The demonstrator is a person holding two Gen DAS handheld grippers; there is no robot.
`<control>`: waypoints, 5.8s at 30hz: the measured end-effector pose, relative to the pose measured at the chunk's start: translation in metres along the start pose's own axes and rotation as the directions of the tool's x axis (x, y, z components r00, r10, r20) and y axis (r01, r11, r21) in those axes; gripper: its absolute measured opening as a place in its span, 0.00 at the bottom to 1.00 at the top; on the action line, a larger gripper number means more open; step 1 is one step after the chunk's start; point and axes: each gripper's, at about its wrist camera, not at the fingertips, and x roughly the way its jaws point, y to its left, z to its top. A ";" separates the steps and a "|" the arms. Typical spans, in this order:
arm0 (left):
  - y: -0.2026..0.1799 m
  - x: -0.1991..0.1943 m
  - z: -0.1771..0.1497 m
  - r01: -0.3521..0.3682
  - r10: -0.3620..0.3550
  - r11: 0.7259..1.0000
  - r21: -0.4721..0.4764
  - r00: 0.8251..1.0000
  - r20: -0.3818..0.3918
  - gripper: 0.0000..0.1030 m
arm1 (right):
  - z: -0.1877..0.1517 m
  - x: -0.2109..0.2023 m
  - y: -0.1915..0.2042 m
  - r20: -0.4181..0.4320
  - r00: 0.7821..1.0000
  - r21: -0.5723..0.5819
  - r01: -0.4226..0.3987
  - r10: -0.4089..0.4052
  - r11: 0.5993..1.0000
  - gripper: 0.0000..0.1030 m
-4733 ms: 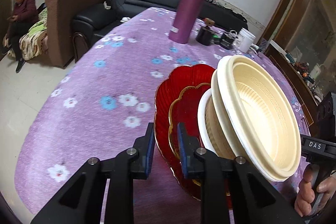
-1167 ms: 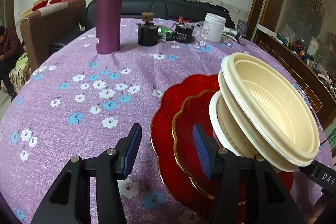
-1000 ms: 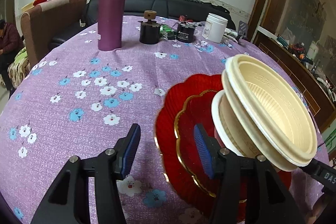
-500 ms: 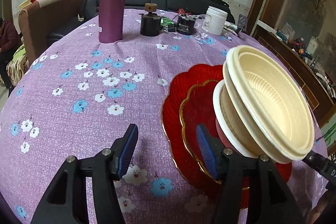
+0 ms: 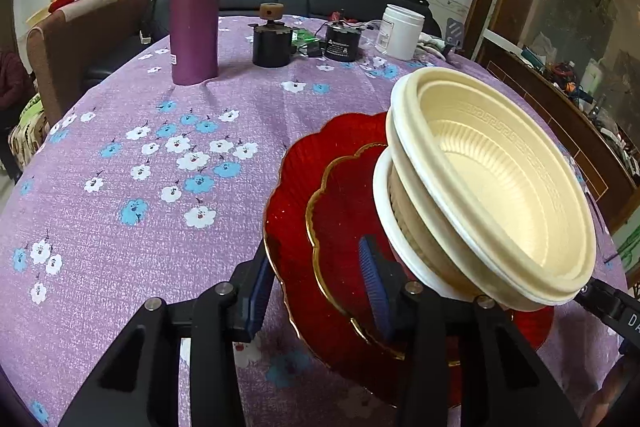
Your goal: Organize plates and bowls
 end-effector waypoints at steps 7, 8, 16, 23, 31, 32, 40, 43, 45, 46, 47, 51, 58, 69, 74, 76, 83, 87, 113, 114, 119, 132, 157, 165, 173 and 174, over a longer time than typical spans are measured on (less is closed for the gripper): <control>0.006 0.005 0.006 -0.005 0.005 1.000 -0.026 1.000 -0.001 0.40 | 0.009 0.011 0.006 0.002 1.000 -0.015 0.010 -0.010 1.000 0.11; 0.008 0.004 0.006 0.002 -0.002 0.999 -0.033 1.000 -0.002 0.40 | 0.010 0.012 0.007 0.002 1.000 -0.019 0.011 -0.010 1.000 0.11; 0.016 -0.009 0.001 0.032 -0.032 0.998 -0.046 0.999 -0.005 0.58 | 0.009 0.005 0.004 -0.005 1.000 -0.016 -0.005 0.005 1.000 0.13; 0.014 -0.025 -0.008 0.034 -0.034 0.999 -0.019 0.999 0.011 0.65 | 0.004 -0.012 0.005 0.025 1.000 -0.034 -0.008 0.009 0.999 0.13; 0.010 -0.045 -0.026 0.011 -0.013 1.000 0.019 0.998 0.061 0.70 | -0.006 -0.024 0.005 0.052 0.999 -0.049 0.013 -0.010 0.999 0.15; 0.009 -0.048 -0.029 0.009 -0.011 1.000 0.028 0.998 0.069 0.74 | -0.009 -0.025 0.005 0.054 0.998 -0.054 0.017 -0.014 0.998 0.15; -0.001 -0.069 -0.043 -0.063 0.045 0.992 0.110 0.986 0.158 0.98 | -0.030 -0.034 0.017 0.146 0.985 -0.112 0.105 -0.088 0.988 0.55; -0.001 -0.072 -0.043 -0.087 0.064 0.989 0.123 0.981 0.182 1.00 | -0.038 -0.041 0.029 0.238 0.960 -0.162 0.187 -0.145 0.969 0.70; -0.002 -0.071 -0.043 -0.104 0.079 0.985 0.136 0.980 0.181 1.00 | -0.041 -0.041 0.038 0.269 0.948 -0.206 0.228 -0.169 0.952 0.78; -0.003 -0.071 -0.044 -0.111 0.083 0.983 0.144 0.979 0.185 1.00 | -0.042 -0.040 0.041 0.274 0.946 -0.217 0.234 -0.171 0.948 0.80; -0.004 -0.072 -0.044 -0.113 0.083 0.982 0.153 0.978 0.190 1.00 | -0.043 -0.038 0.043 0.279 0.945 -0.228 0.241 -0.174 0.943 0.80; -0.006 -0.077 -0.046 -0.107 0.068 0.978 0.177 0.974 0.215 1.00 | -0.048 -0.030 0.050 0.292 0.932 -0.272 0.296 -0.214 0.916 0.83; 0.000 -0.077 -0.046 -0.156 0.116 0.977 0.148 0.962 0.246 1.00 | -0.056 -0.014 0.056 0.251 0.938 -0.332 0.316 -0.240 0.889 0.83; 0.004 -0.074 -0.046 -0.244 0.213 0.960 0.138 0.955 0.206 1.00 | -0.053 -0.011 0.047 0.213 0.955 -0.314 0.265 -0.205 0.912 0.84; 0.007 -0.070 -0.044 -0.235 0.210 0.962 0.136 0.961 0.178 1.00 | -0.054 -0.011 0.048 0.211 0.959 -0.320 0.251 -0.190 0.913 0.84; 0.007 -0.071 -0.046 -0.240 0.212 0.961 0.135 0.959 0.188 1.00 | -0.053 -0.011 0.047 0.208 0.960 -0.316 0.248 -0.188 0.916 0.84; 0.006 -0.070 -0.046 -0.226 0.200 0.964 0.142 0.964 0.174 1.00 | -0.053 -0.013 0.047 0.212 0.961 -0.310 0.238 -0.177 0.920 0.84; 0.006 -0.069 -0.045 -0.222 0.198 0.965 0.139 0.966 0.166 1.00 | -0.053 -0.013 0.046 0.206 0.964 -0.307 0.227 -0.168 0.924 0.84; 0.010 -0.067 -0.043 -0.180 0.161 0.975 0.130 0.976 0.148 1.00 | -0.053 -0.014 0.045 0.218 0.959 -0.293 0.242 -0.182 0.925 0.84; 0.009 -0.067 -0.043 -0.182 0.162 0.975 0.130 0.976 0.147 1.00 | -0.053 -0.014 0.045 0.217 0.959 -0.294 0.240 -0.180 0.925 0.84; 0.010 -0.065 -0.042 -0.182 0.164 0.976 0.124 0.976 0.140 1.00 | -0.051 -0.011 0.046 0.195 0.964 -0.304 0.234 -0.181 0.924 0.84; 0.006 -0.068 -0.044 -0.205 0.181 0.968 0.143 0.969 0.165 1.00 | -0.051 -0.012 0.045 0.207 0.958 -0.287 0.254 -0.199 0.924 0.84; 0.006 -0.069 -0.044 -0.215 0.190 0.966 0.143 0.967 0.168 1.00 | -0.050 -0.012 0.044 0.209 0.957 -0.279 0.256 -0.202 0.926 0.84; 0.005 -0.069 -0.043 -0.215 0.190 0.966 0.146 0.967 0.168 1.00 | -0.050 -0.013 0.041 0.213 0.955 -0.272 0.259 -0.205 0.927 0.84; 0.006 -0.069 -0.043 -0.208 0.184 0.968 0.141 0.969 0.166 1.00 | -0.050 -0.014 0.041 0.215 0.955 -0.268 0.259 -0.205 0.928 0.84; 0.006 -0.069 -0.043 -0.209 0.185 0.968 0.143 0.969 0.165 1.00 | -0.050 -0.014 0.041 0.215 0.955 -0.268 0.260 -0.205 0.928 0.84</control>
